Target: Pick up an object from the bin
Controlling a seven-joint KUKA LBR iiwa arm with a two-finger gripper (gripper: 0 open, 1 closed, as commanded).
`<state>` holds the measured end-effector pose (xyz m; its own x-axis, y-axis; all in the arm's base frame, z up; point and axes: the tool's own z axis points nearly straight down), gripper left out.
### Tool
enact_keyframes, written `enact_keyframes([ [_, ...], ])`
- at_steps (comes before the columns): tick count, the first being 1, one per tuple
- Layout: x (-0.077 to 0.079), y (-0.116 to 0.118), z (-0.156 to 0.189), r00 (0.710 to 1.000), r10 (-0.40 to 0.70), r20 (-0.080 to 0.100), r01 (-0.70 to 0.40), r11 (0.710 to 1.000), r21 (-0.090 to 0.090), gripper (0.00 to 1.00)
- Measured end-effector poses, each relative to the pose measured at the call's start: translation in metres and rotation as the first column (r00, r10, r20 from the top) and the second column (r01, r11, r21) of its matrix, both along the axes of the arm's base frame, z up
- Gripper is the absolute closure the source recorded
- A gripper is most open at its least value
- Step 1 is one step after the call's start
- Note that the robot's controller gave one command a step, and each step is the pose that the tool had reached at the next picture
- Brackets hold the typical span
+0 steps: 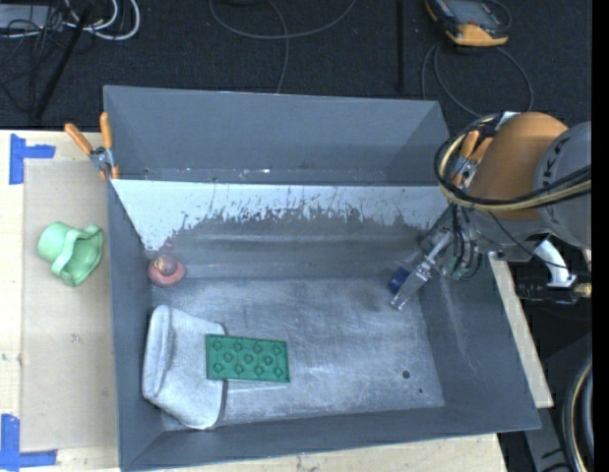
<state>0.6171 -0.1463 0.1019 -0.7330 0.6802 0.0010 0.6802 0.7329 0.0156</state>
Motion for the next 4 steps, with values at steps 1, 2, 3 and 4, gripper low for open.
enact_keyframes([
  [1, 0.011, 0.003, -0.022, 0.995, -0.099, 0.006, 0.099, 0.995, 0.007, 0.0],
  [2, 0.013, 0.007, -0.024, 0.983, -0.183, -0.001, 0.183, 0.983, 0.009, 0.0],
  [3, 0.012, 0.002, -0.025, 0.982, -0.189, 0.0, 0.189, 0.982, 0.0, 1.0],
  [4, 0.014, 0.002, 0.03, 0.983, -0.183, -0.004, 0.183, 0.983, -0.012, 1.0],
])
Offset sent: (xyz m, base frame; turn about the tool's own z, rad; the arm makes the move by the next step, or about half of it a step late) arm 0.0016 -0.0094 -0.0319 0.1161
